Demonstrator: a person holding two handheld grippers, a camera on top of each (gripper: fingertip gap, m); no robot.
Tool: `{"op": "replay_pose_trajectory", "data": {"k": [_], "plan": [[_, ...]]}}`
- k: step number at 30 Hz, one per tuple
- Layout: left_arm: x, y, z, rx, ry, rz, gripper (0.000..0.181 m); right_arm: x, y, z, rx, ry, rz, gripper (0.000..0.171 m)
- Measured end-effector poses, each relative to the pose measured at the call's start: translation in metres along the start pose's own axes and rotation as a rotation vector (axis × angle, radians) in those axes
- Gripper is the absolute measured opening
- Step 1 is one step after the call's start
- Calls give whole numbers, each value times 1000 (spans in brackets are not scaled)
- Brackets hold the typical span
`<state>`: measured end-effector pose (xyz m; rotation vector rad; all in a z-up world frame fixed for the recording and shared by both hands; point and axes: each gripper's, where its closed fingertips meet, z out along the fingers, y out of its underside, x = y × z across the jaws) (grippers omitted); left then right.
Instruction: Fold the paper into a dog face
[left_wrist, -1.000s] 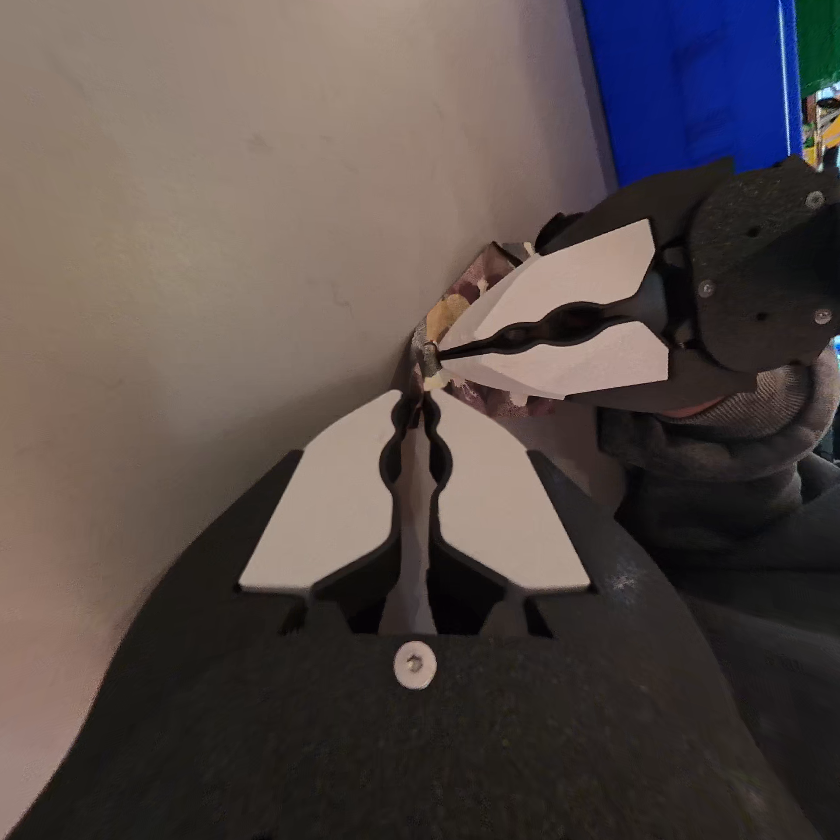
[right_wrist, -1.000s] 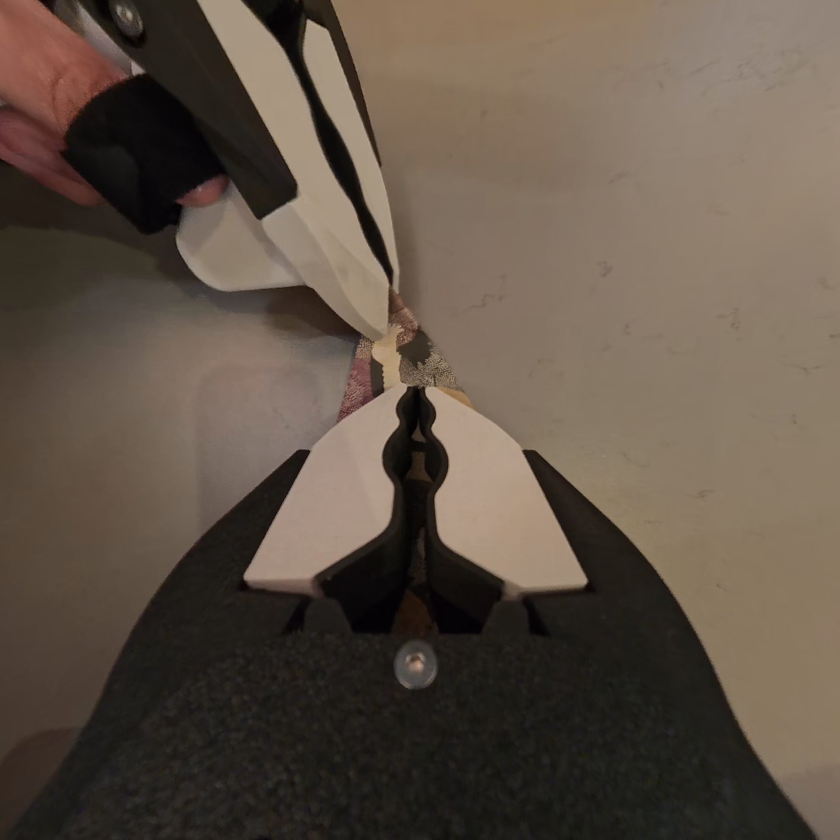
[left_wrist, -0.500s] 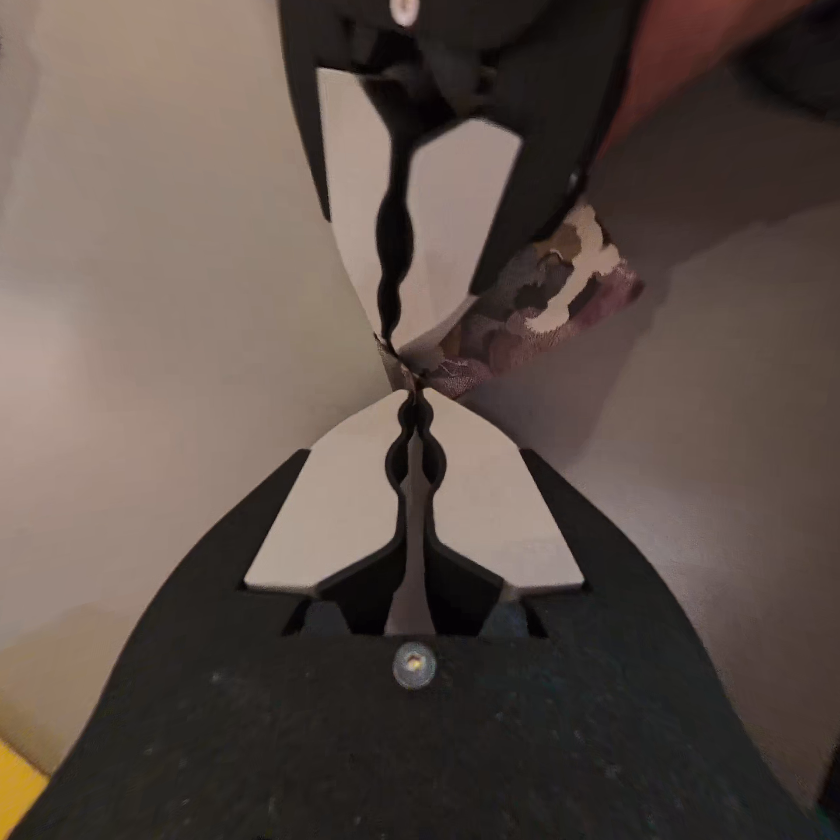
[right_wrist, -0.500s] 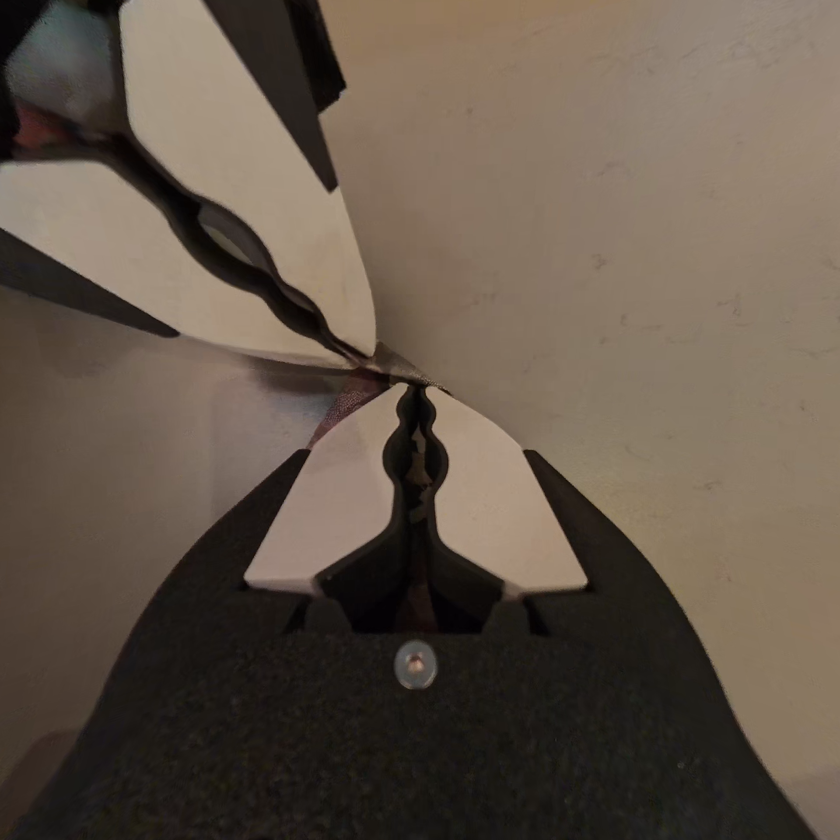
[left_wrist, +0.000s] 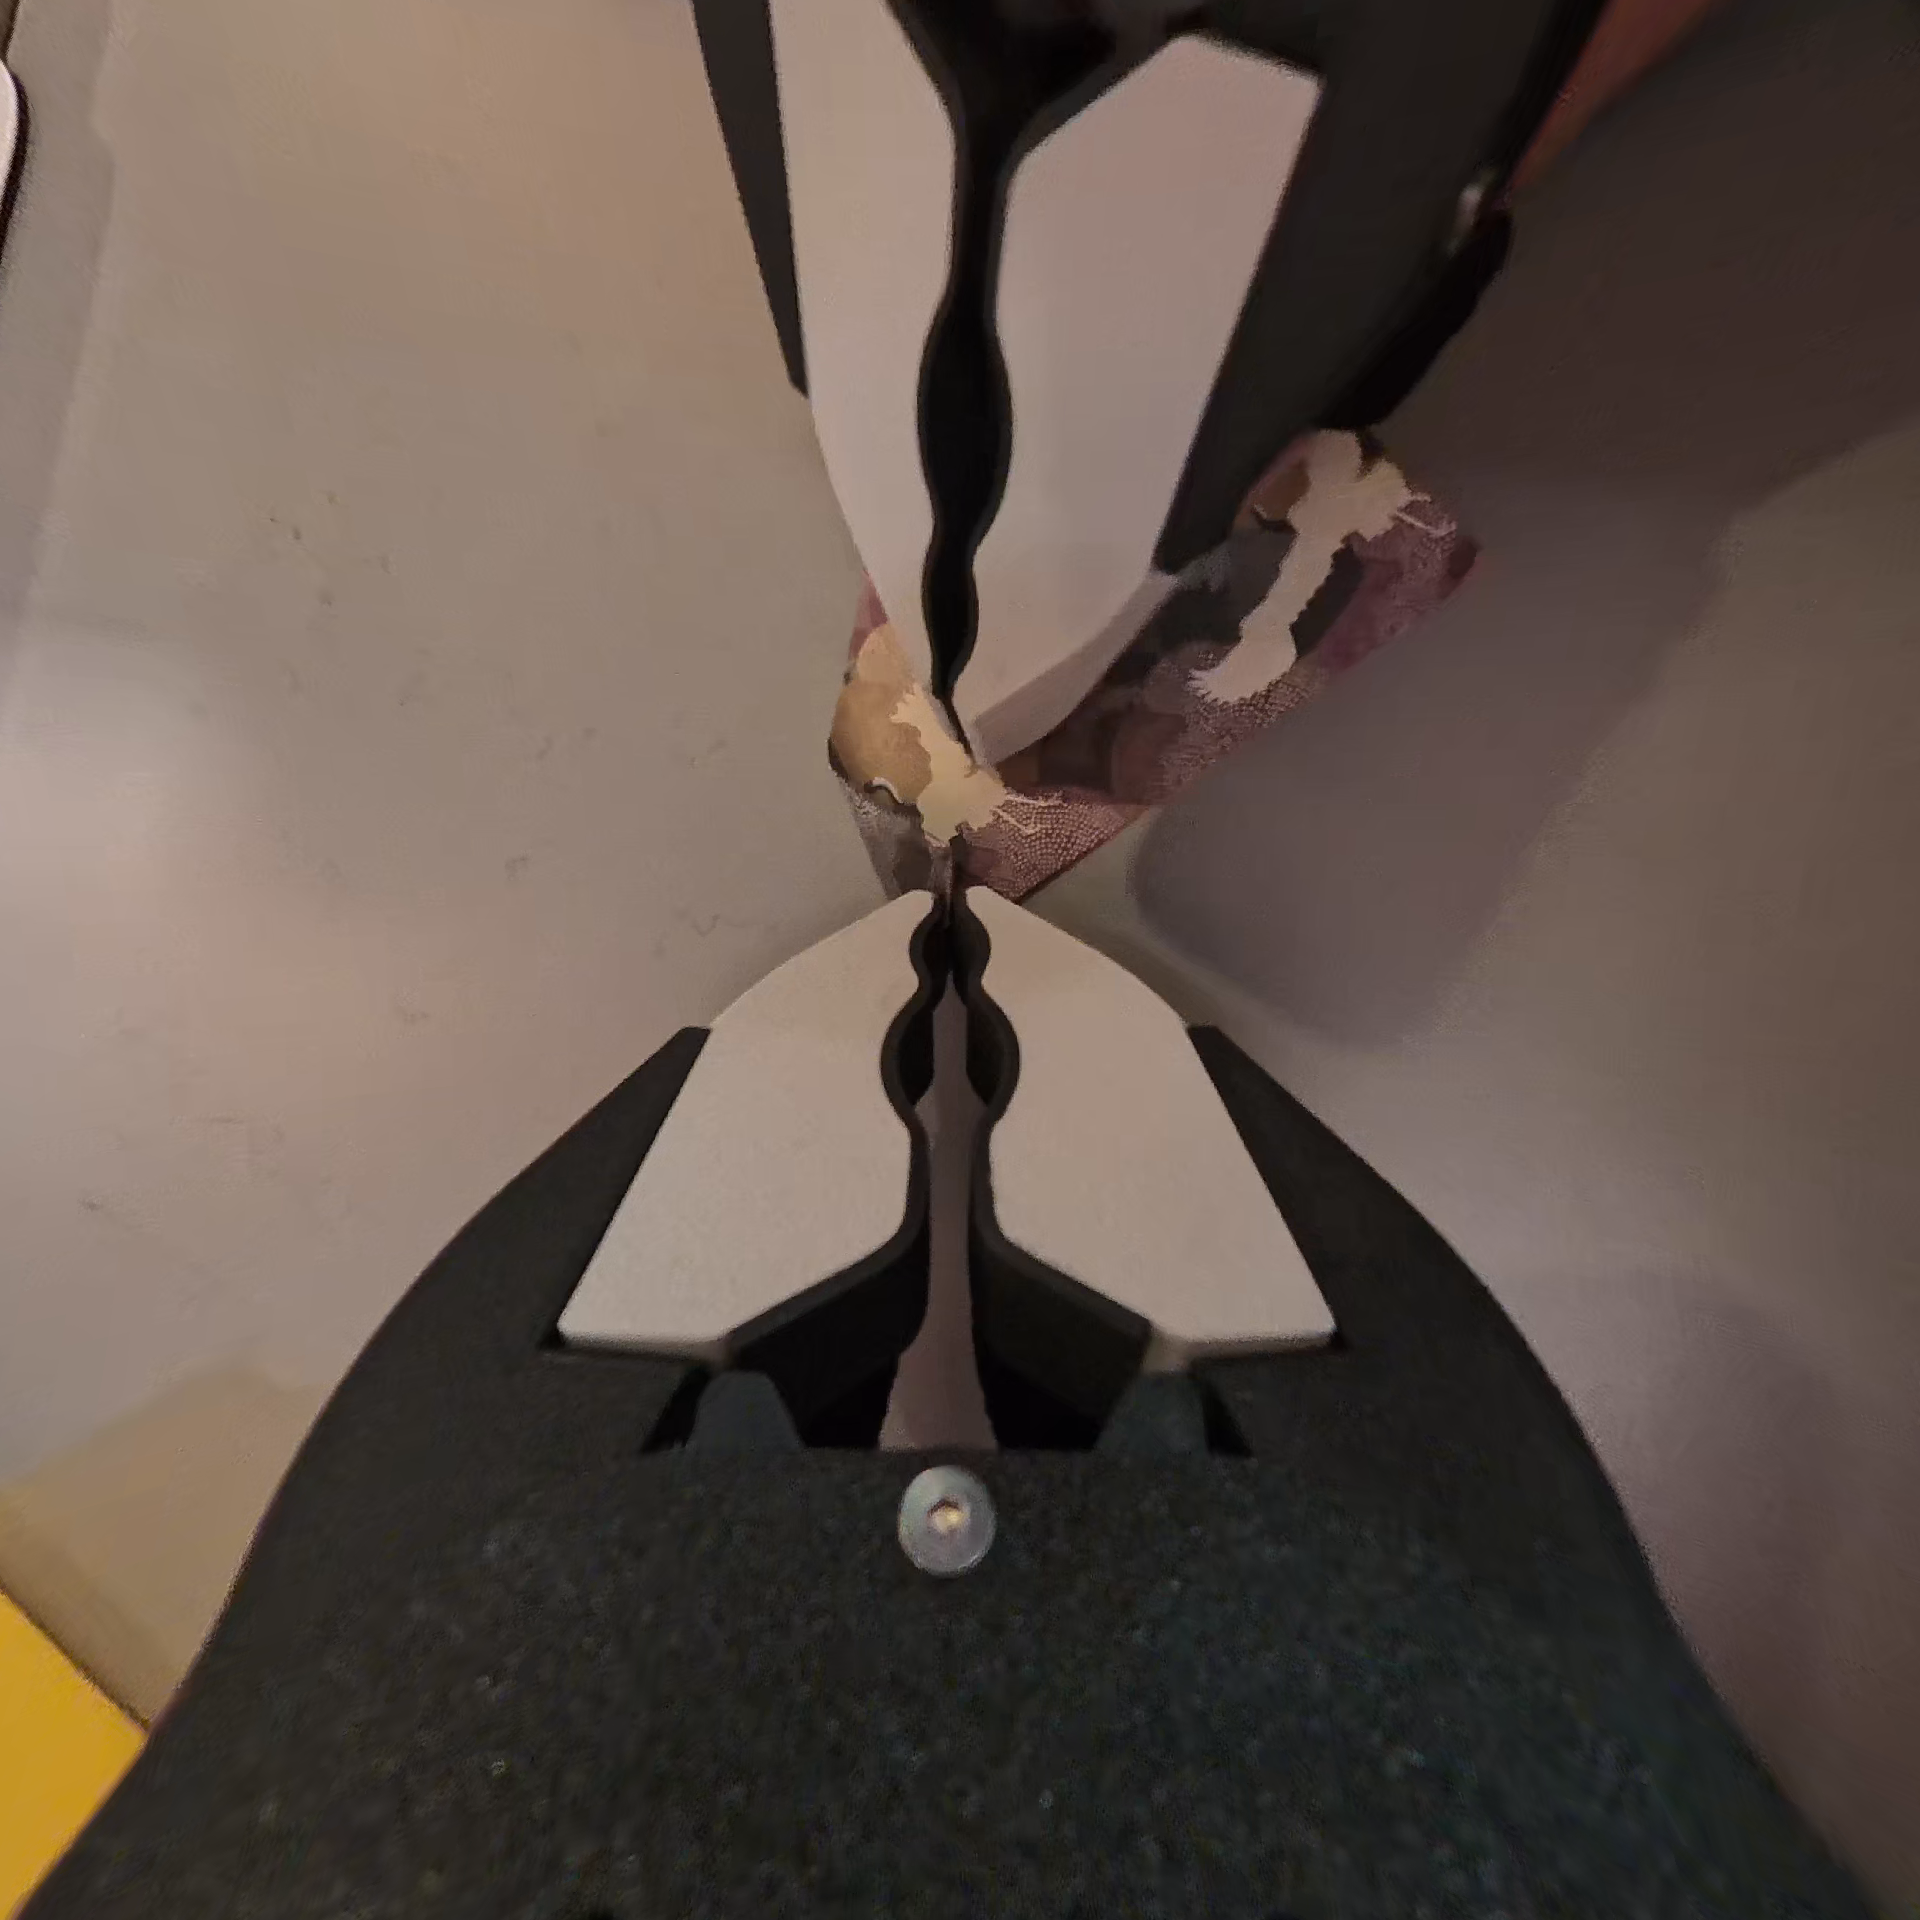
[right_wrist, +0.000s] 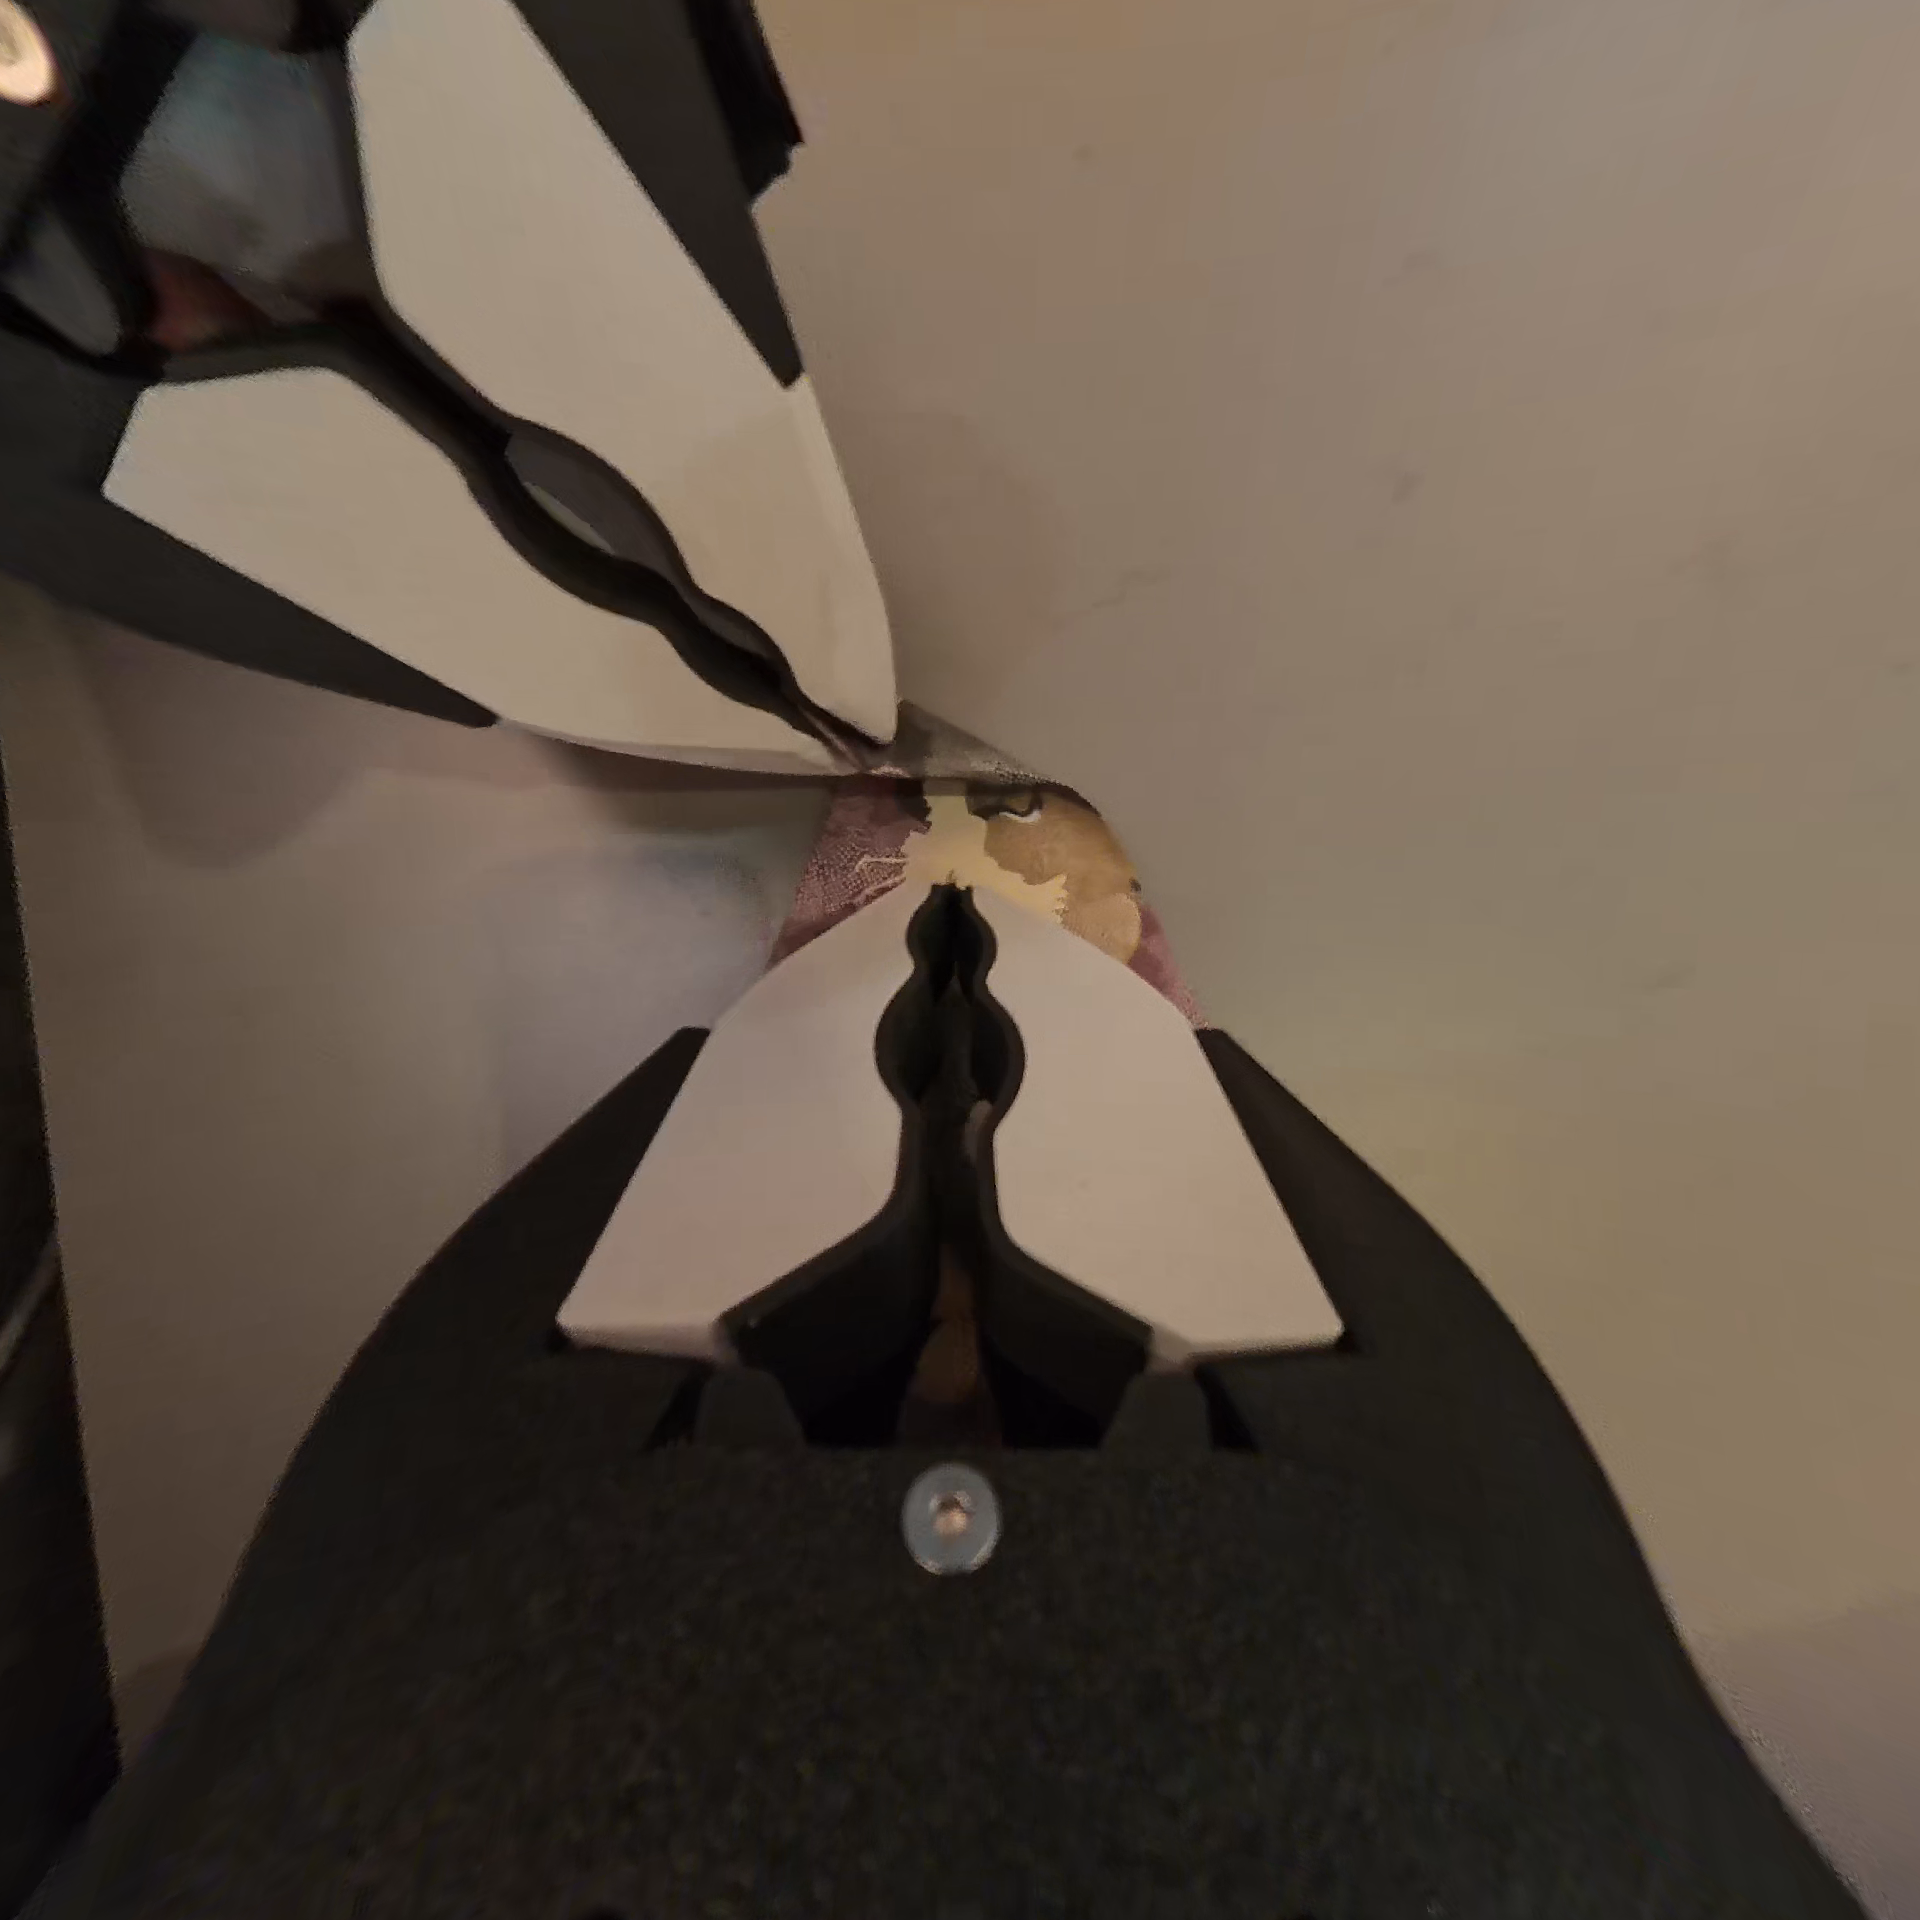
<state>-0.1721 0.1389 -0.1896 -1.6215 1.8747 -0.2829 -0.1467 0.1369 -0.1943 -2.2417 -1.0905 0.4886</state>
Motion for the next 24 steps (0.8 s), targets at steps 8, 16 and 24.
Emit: {"op": "replay_pose_trajectory", "data": {"k": [8, 16, 24], "plan": [[14, -4, 2, -49, 13, 151, 0, 1, -1, 0, 20, 3, 50, 0], [16, -3, 2, -130, 54, 188, 0, 1, -1, 0, 25, -13, 69, 0], [16, -3, 2, -148, 43, 190, 0, -3, -15, -12, 77, -44, 20, 0]]}}
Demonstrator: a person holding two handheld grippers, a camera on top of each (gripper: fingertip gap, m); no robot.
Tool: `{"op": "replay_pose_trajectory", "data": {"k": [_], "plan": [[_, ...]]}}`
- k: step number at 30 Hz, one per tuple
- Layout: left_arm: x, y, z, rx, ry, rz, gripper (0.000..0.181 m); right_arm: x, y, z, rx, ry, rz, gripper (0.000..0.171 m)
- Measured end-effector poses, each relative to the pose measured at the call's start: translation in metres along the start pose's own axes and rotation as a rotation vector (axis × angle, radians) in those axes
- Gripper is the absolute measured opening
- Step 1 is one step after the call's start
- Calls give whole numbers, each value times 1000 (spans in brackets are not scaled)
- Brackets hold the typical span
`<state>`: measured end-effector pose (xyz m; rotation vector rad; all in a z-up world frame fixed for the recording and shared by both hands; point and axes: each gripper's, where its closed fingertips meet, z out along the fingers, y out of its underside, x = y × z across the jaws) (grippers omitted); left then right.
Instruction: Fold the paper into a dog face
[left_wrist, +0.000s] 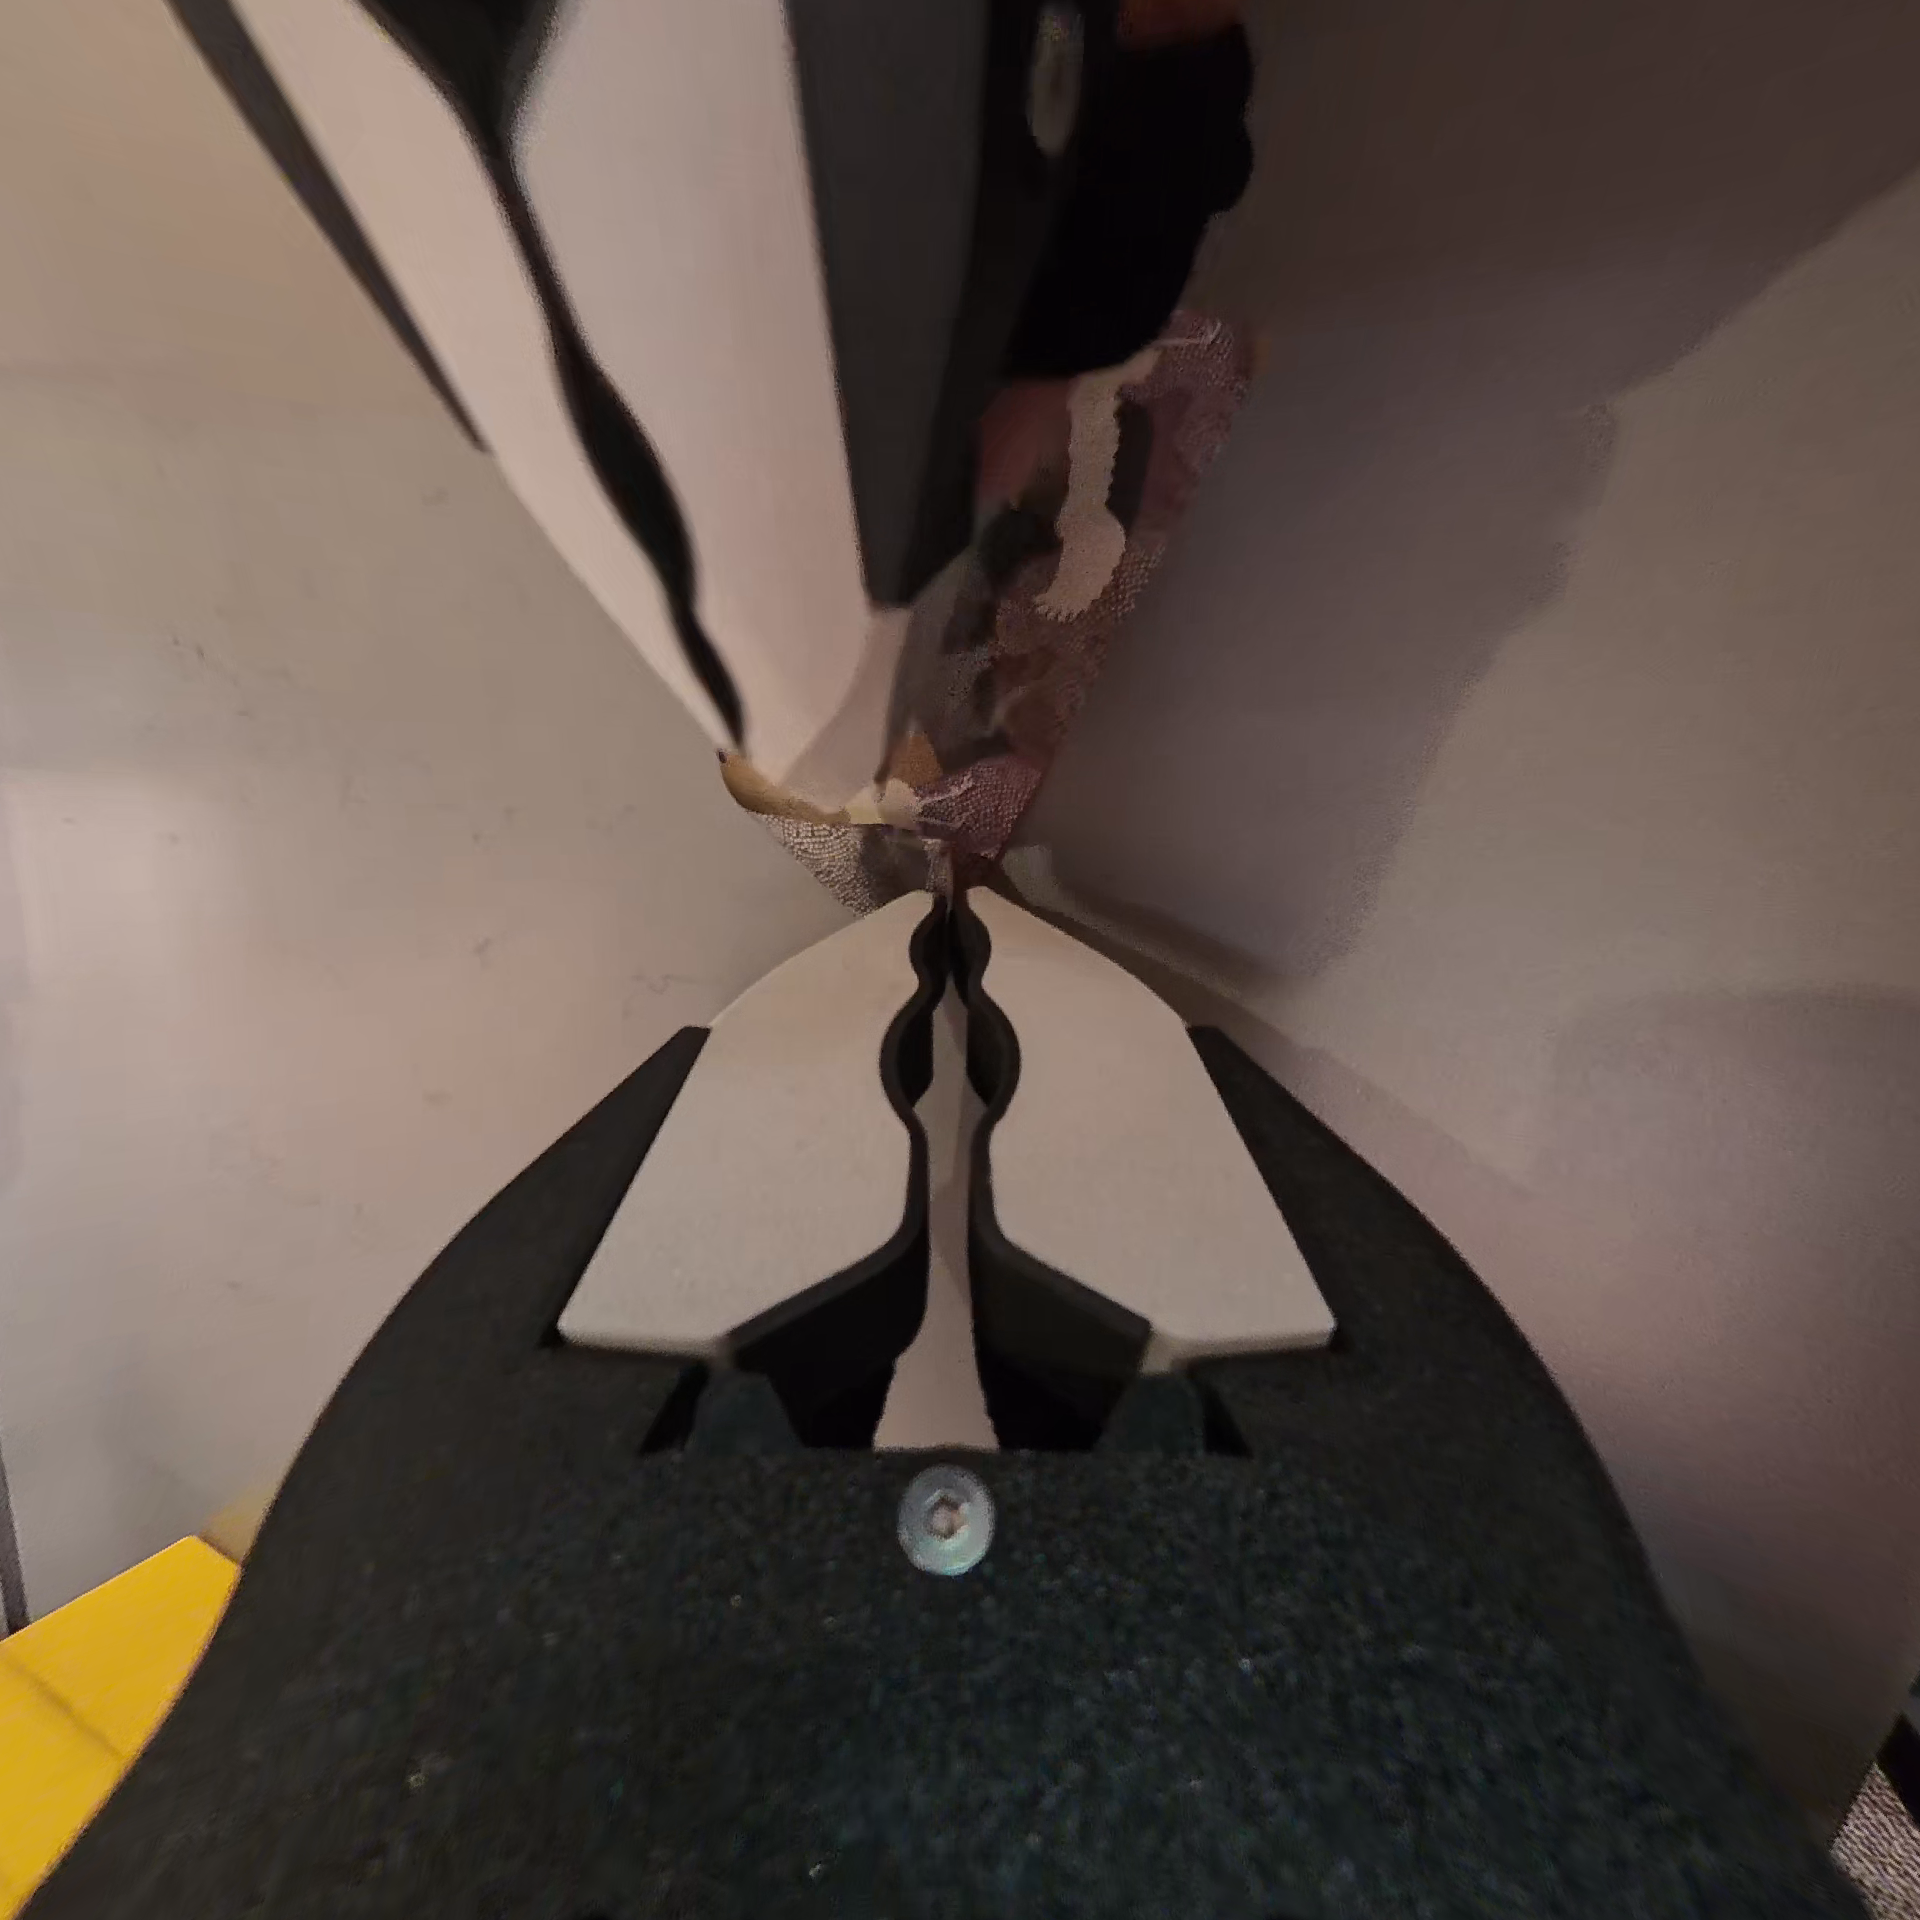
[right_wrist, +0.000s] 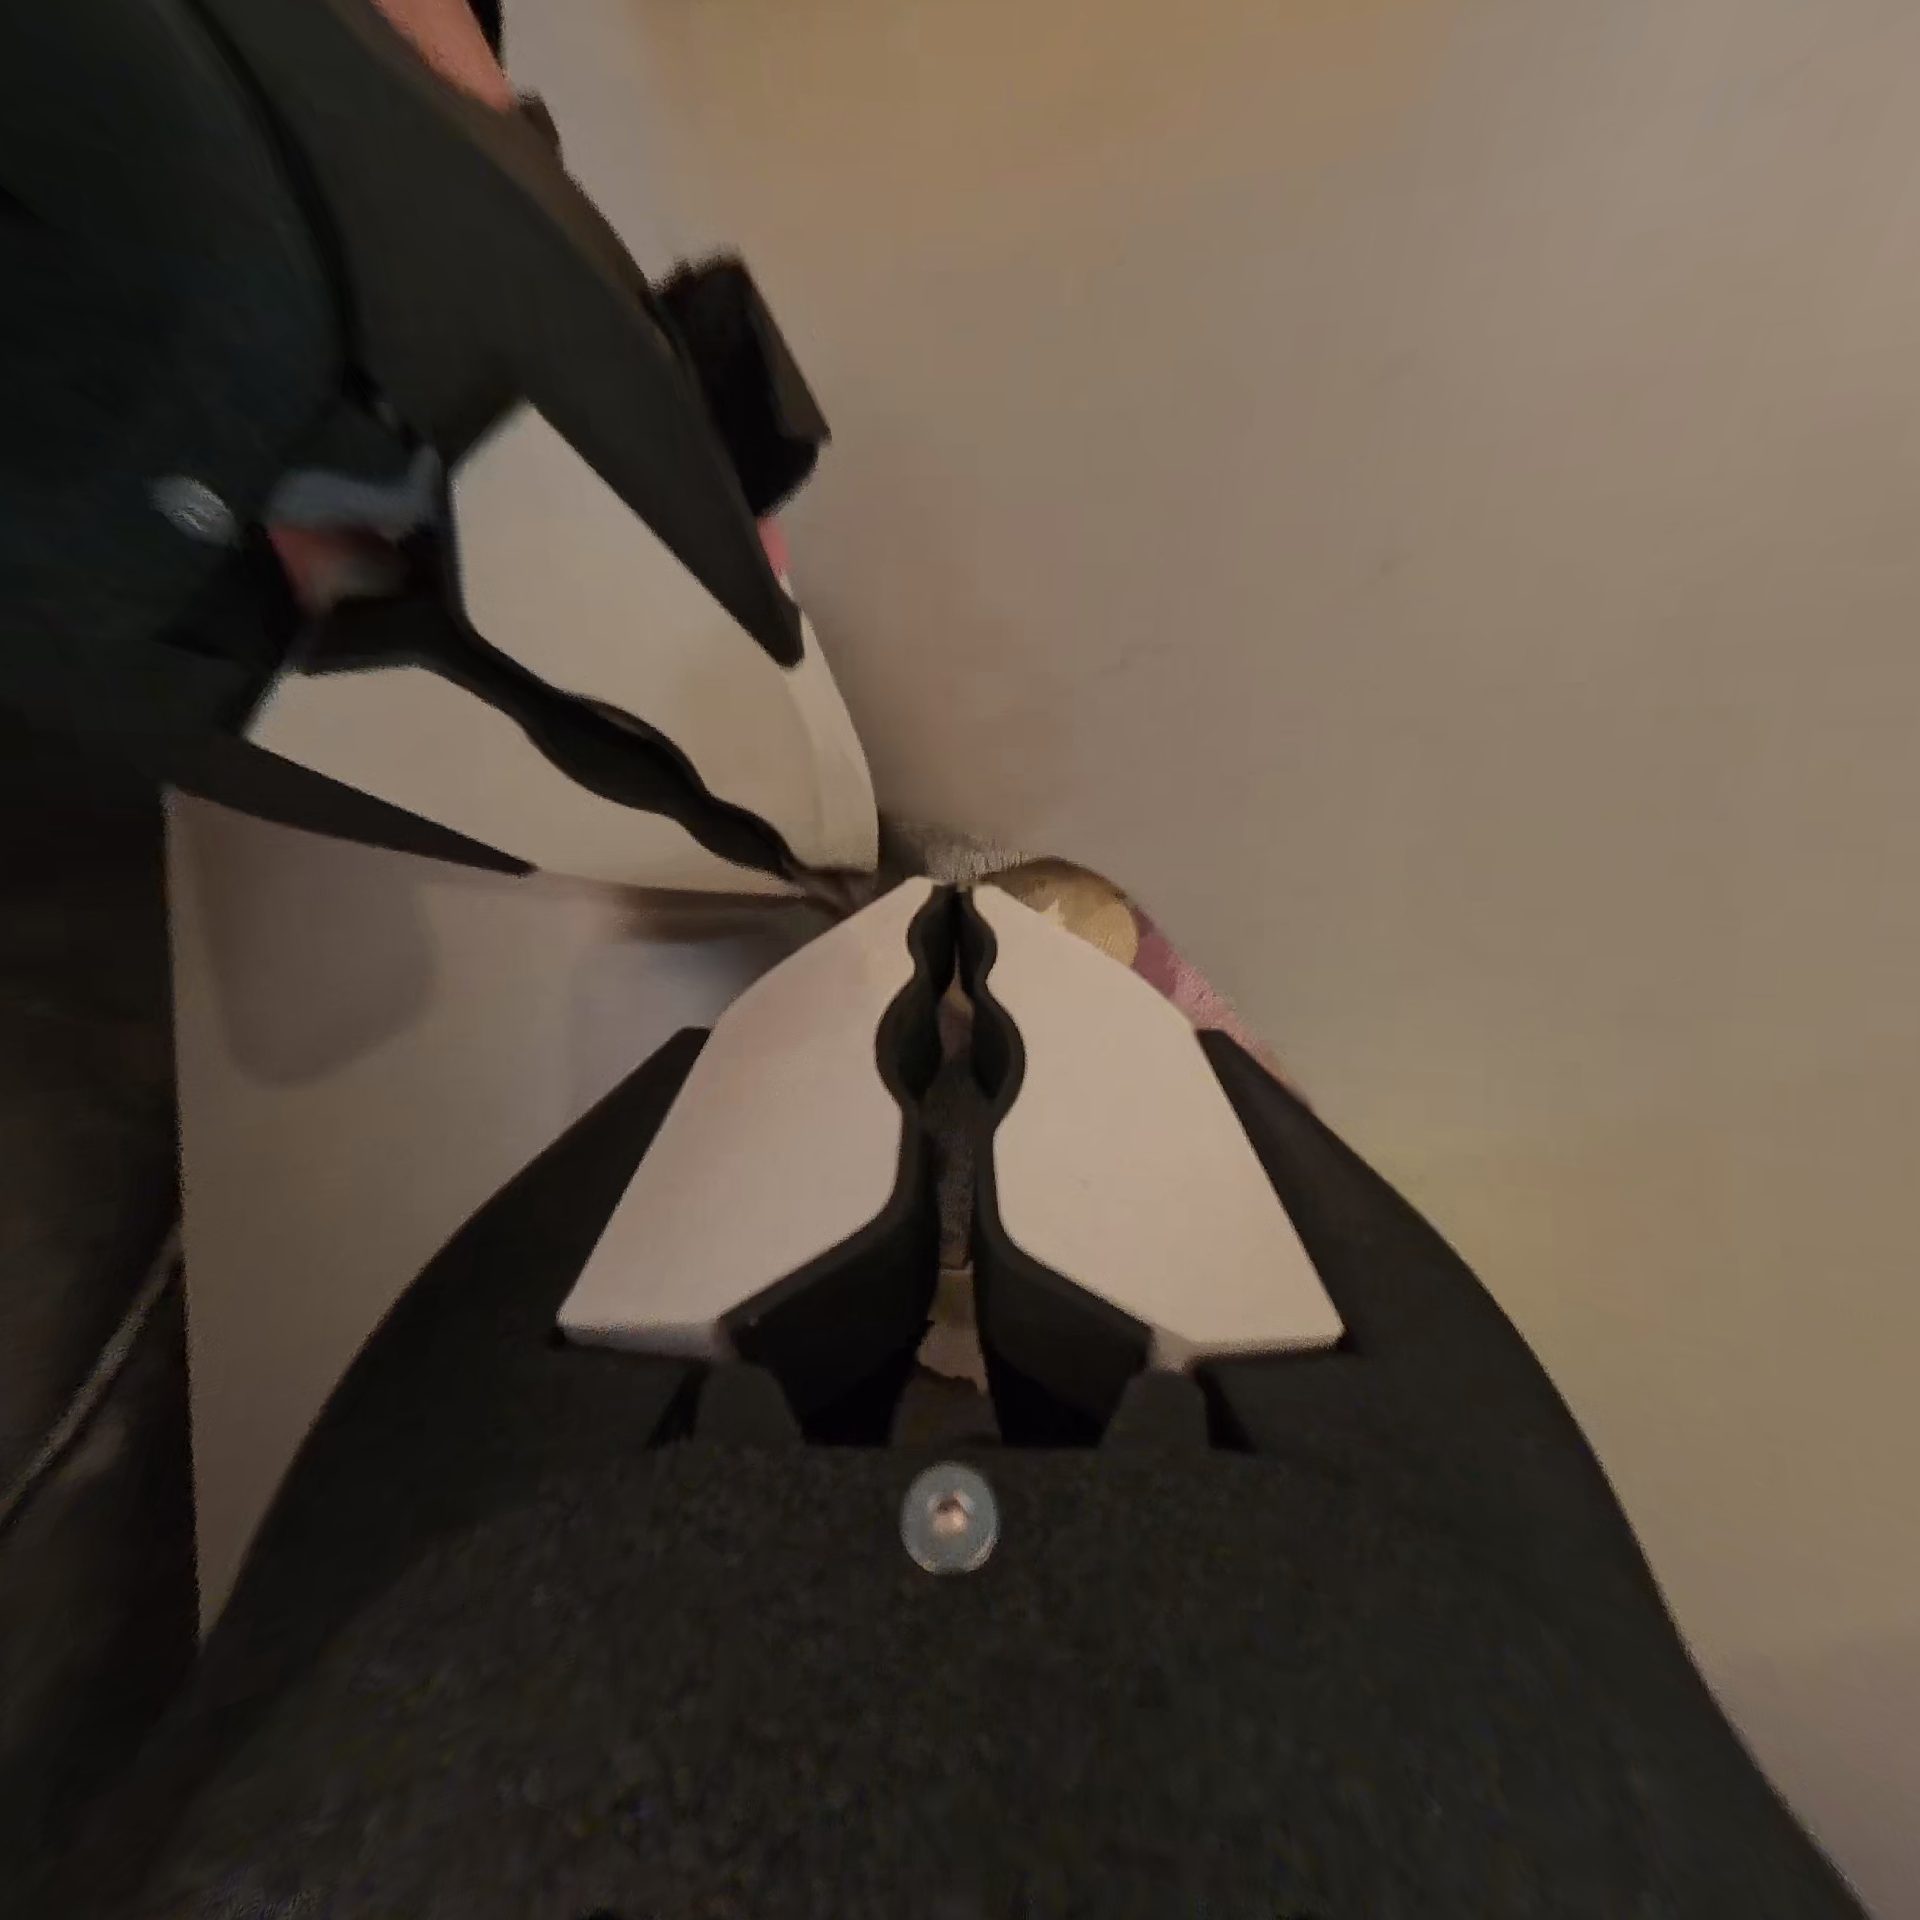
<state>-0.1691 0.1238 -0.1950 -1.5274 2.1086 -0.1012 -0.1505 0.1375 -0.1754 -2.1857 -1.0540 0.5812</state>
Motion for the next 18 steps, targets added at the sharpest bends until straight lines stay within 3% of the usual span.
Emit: {"op": "replay_pose_trajectory", "data": {"k": [3, 7, 18], "plan": [[0, 0, 0, -8, -6, 6, 0, -5, -17, -2, 67, -42, 4, 0], [0, 0, 0, -12, -6, -1, 0, -2, -4, 17, -48, -44, -11, 0], [3, 0, -1, -18, -19, -20, 0, 9, 4, 21, -88, 25, -15, 0]]}}
